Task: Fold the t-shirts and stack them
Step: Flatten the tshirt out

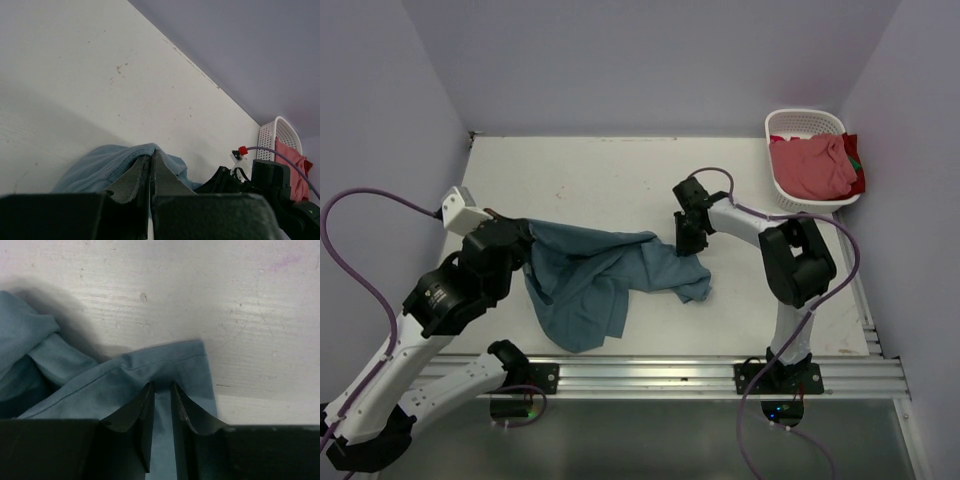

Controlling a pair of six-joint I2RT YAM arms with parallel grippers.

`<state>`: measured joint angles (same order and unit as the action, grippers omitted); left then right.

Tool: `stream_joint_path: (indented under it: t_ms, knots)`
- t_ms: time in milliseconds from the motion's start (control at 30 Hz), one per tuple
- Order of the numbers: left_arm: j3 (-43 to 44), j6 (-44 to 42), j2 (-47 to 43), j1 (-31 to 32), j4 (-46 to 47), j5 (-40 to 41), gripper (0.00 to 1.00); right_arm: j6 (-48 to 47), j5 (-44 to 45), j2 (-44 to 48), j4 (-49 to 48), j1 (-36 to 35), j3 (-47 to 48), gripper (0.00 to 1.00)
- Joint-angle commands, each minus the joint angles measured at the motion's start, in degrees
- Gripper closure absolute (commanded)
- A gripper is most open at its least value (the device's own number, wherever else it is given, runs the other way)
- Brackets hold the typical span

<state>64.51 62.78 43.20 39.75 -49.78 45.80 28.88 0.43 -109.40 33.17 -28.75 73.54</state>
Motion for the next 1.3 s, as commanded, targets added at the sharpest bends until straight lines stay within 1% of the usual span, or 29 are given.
stream_joint_path:
  t_ms: [0, 67, 100, 200, 300, 333, 433, 467, 567, 633, 733, 767, 800, 833, 867, 933, 1000, 1033, 1267]
  knots:
    - [2.46, -0.38, -1.10, -0.46, 1.53, 3.24, 1.00, -0.14, -0.60, -1.51, -1.00, 0.01, 1.88, 0.80]
    - [2.55, -0.38, -1.45, -0.46, 1.27, 3.59, 1.00, -0.06, -0.60, -1.78, -1.17, 0.01, 1.44, 0.95]
    - [2.55, -0.29, -1.54, -0.37, 1.00, 3.59, 1.00, -0.14, 0.36, -1.78, -1.18, 0.01, 0.91, 1.00]
    - [2.55, -0.21, -1.72, -0.37, 0.91, 3.59, 1.00, -0.23, 1.07, -0.46, -1.09, -0.08, -0.32, 1.00]
    - [2.46, -0.21, -1.54, -0.46, 1.00, 3.68, 1.00, -0.76, 2.82, 3.66, -0.21, -0.25, -1.98, 1.00]
    - [2.46, -0.21, -1.54, -0.46, 1.00, 3.68, 1.00, -0.85, 3.43, 6.80, 0.40, -0.43, -2.43, 1.00]
    - [2.29, -0.29, -1.54, -0.37, 1.18, 3.68, 1.00, -1.37, 5.11, 11.57, 2.51, -0.43, -4.10, 1.00]
    - [2.20, -0.21, -1.45, -0.46, 1.26, 3.77, 1.00, -1.46, 5.28, 14.89, 3.04, -0.51, -4.54, 1.00]
    - [1.85, -0.12, -1.54, -0.46, 1.35, 3.86, 1.00, -1.46, 5.72, 20.43, 4.71, -0.69, -6.65, 1.00]
    - [1.76, -0.12, -1.72, -0.37, 1.44, 3.94, 1.00, -1.11, 5.64, 23.26, 6.81, -0.78, -7.79, 1.00]
    - [1.41, -0.03, -1.89, -0.37, 1.53, 4.03, 1.00, -1.46, 6.16, 27.13, 7.26, -1.22, -9.73, 1.00]
    - [1.23, -0.12, -1.98, -0.46, 2.14, 3.95, 1.00, -1.81, 6.51, 27.14, 7.17, -1.22, -9.90, 0.98]
    - [1.06, -0.21, -1.81, -0.46, 2.40, 3.86, 1.00, -2.25, 7.21, 25.57, 7.43, -1.22, -9.47, 0.61]
    - [1.06, -0.38, -1.72, -0.37, 2.67, 3.68, 1.00, -2.51, 7.66, 24.43, 7.70, -1.22, -8.86, 0.48]
    - [1.14, -0.64, -1.54, -0.37, 2.93, 3.25, 1.00, -2.95, 7.49, 22.59, 7.96, -1.22, -8.07, 0.39]
    - [1.49, -0.82, -0.93, -0.46, 2.93, 2.89, 1.00, -3.74, 7.57, 17.68, 7.18, -1.13, -5.61, 0.28]
    - [1.67, -0.82, -1.01, -0.37, 2.76, 2.63, 1.00, -3.92, 8.19, 14.67, 6.56, -1.13, -2.54, 0.27]
    - [1.58, -0.82, -1.01, -0.37, 2.76, 2.54, 1.00, -3.92, 8.27, 11.79, 6.21, -1.04, -1.48, 0.28]
    - [1.58, -0.56, -1.80, -0.46, 2.32, 2.10, 1.00, -3.84, 7.66, 2.10, 5.06, -0.95, 5.47, 0.35]
